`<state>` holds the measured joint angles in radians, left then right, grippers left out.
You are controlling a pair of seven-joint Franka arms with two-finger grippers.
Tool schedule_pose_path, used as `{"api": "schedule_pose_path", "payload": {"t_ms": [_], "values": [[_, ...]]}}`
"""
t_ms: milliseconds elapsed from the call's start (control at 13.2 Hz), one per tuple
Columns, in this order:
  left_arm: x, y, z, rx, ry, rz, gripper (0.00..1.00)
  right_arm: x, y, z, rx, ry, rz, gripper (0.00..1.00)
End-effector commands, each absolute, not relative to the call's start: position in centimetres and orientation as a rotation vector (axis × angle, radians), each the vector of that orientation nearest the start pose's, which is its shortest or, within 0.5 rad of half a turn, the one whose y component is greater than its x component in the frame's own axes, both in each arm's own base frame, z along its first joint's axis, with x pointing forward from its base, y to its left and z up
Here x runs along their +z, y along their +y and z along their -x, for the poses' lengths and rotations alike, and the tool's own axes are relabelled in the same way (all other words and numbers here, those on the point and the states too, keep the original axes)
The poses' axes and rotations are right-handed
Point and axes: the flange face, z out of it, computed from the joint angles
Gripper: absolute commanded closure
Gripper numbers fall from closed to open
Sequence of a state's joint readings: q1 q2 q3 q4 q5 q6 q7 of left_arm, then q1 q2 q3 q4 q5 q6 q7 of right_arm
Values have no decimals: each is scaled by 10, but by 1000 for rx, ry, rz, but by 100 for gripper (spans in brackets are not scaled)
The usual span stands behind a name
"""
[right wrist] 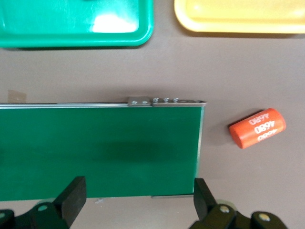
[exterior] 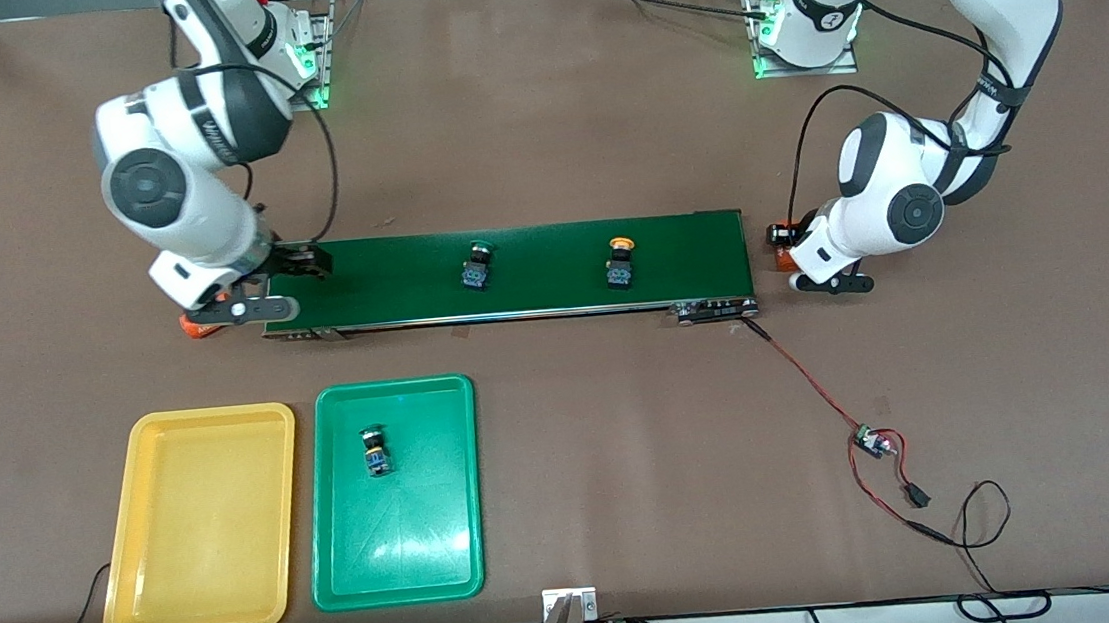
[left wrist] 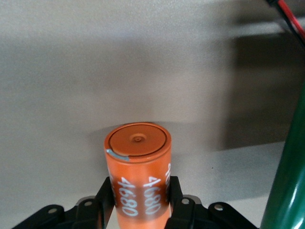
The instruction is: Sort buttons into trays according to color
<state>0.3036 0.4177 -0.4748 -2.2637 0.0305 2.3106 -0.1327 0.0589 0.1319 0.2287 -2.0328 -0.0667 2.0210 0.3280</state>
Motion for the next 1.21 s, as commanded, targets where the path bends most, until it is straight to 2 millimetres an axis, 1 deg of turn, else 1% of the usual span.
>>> {"api": "schedule_pose_path", "payload": {"t_ms": [0, 76, 152, 227, 303, 379, 455, 531, 607, 682, 758, 834, 910, 986, 1062, 1137], "values": [[179, -100, -490, 550, 59, 3214, 100, 403, 146, -511, 190, 27, 3180, 0], [193, -100, -495, 521, 84, 3209, 100, 412, 140, -502, 180, 76, 3154, 0], [208, -100, -502, 506, 107, 3204, 100, 417, 127, -494, 176, 116, 3147, 0], [228, -105, -511, 501, 159, 3196, 100, 418, 120, -484, 173, 136, 3150, 0], [245, -111, -522, 489, 209, 3195, 100, 418, 116, -473, 184, 189, 3112, 0], [259, -121, -528, 488, 316, 3194, 100, 416, 111, -465, 213, 270, 3041, 0], [272, -125, -536, 471, 463, 3189, 100, 410, 116, -460, 247, 294, 3010, 0], [282, -128, -540, 437, 590, 3179, 100, 405, 129, -457, 257, 283, 3011, 0], [283, -130, -540, 429, 725, 3169, 100, 400, 150, -454, 252, 274, 3019, 0], [284, -139, -538, 420, 868, 3143, 100, 391, 168, -453, 255, 296, 3023, 0], [285, -159, -533, 409, 1081, 3088, 100, 383, 188, -449, 251, 248, 3037, 0], [287, -180, -527, 387, 1339, 3000, 100, 377, 201, -448, 238, 209, 3042, 0], [294, -200, -526, 340, 1548, 2913, 100, 370, 202, -449, 251, 192, 3048, 0], [296, -212, -524, 326, 1646, 2862, 100, 368, 202, -451, 256, 180, 3050, 0], [300, -218, -525, 307, 1687, 2839, 100, 373, 199, -456, 243, 173, 3057, 0], [303, -230, -522, 293, 1754, 2800, 100, 374, 193, -462, 234, 182, 3066, 0]]}}
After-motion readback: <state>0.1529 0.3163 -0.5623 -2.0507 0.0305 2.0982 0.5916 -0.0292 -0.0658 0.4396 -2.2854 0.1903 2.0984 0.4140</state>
